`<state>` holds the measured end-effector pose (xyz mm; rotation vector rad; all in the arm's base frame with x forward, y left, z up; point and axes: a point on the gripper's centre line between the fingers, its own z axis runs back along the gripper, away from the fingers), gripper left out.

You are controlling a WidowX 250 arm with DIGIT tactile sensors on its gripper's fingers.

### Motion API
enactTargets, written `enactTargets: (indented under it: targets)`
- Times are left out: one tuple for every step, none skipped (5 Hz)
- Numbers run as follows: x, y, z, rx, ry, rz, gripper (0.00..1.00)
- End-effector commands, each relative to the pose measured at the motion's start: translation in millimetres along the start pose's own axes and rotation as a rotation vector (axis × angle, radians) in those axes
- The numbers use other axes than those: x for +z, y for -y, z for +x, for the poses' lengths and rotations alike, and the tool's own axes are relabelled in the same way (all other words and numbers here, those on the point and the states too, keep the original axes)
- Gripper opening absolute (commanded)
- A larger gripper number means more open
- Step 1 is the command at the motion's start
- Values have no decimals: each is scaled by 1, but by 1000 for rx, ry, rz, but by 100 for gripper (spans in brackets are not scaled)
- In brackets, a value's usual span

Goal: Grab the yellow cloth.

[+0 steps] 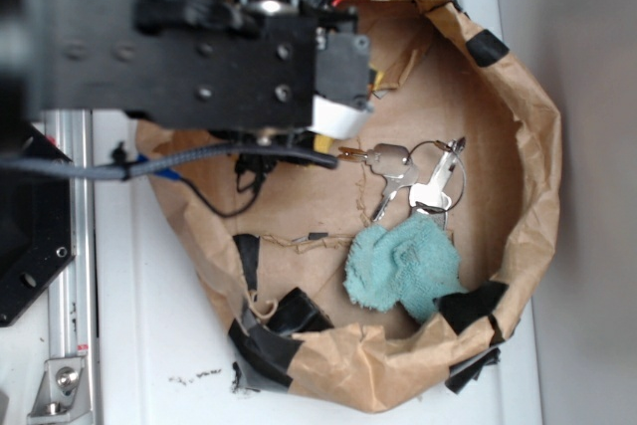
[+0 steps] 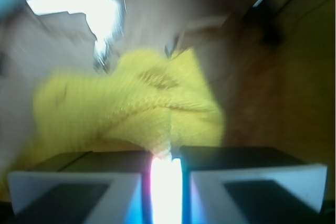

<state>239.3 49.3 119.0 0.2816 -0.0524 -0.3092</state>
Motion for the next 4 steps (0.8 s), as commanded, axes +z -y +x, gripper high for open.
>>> enactTargets:
  targets:
    - [67,16,31,226,-24,-23,0]
    - [64,14,20,502,67,-174,0]
    - [47,7,17,645,100,-211,0]
    - [41,-2,12,680,117,-245,0]
